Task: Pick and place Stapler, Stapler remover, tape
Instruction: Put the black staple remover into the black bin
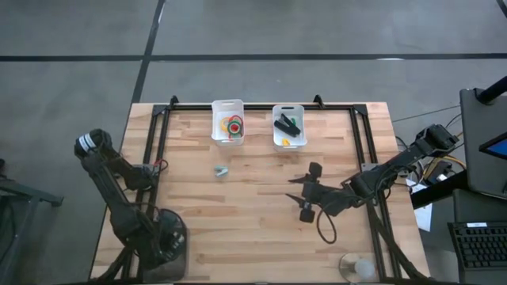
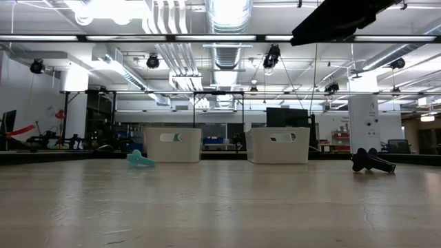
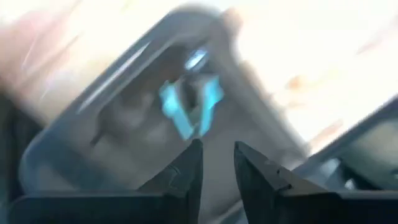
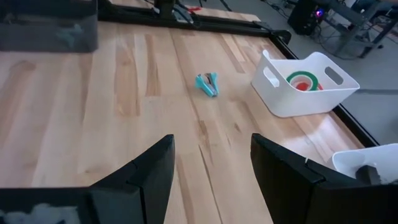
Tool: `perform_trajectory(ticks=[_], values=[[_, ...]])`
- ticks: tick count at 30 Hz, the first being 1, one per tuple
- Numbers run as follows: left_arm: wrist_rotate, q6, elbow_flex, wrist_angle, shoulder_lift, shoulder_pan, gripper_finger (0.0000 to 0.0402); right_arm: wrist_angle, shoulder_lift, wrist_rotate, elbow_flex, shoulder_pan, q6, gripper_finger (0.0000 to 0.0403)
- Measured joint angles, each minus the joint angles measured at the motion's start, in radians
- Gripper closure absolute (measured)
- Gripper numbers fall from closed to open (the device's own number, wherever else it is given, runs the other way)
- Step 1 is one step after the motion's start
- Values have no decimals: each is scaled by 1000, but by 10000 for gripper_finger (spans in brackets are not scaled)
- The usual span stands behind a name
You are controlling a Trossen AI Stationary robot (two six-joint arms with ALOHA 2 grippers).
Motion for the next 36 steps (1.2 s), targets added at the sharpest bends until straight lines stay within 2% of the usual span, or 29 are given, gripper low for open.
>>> perform_trajectory(ticks=[4, 7, 9, 11, 13, 15, 18, 23, 27, 32, 36], values=[[-231, 120, 51, 5, -14, 0, 303, -66, 0, 0, 0, 0, 21, 200], [-472, 276, 104, 31, -14, 0, 305, -132, 0, 2, 0, -2, 92, 200], [-679, 429, 136, 74, -14, 0, 305, -186, 0, 29, 0, -4, 158, 200], [-918, 599, 143, 171, -15, 0, 305, -244, 0, 78, -3, -4, 245, 200], [-1110, 806, 137, 316, -14, 7, 305, -307, 0, 107, -7, -13, 347, 200], [-1226, 1035, 131, 474, -3, 28, 307, -362, 0, 97, -16, -28, 430, 200], [-1301, 1322, 117, 706, 27, 91, 309, -388, 0, 45, -45, -53, 498, 200], [-1287, 1653, 117, 1065, 83, 267, 308, -390, 0, -16, -109, -75, 565, 200], [-1170, 1934, 117, 1324, 130, 407, 310, -389, 0, -67, -140, -76, 602, 200], [-959, 2008, 117, 1436, 197, 547, 319, -389, 0, -91, -162, -76, 624, 200], [-678, 1999, 124, 1487, 205, 623, 327, -386, 0, -107, -176, -78, 655, 200]])
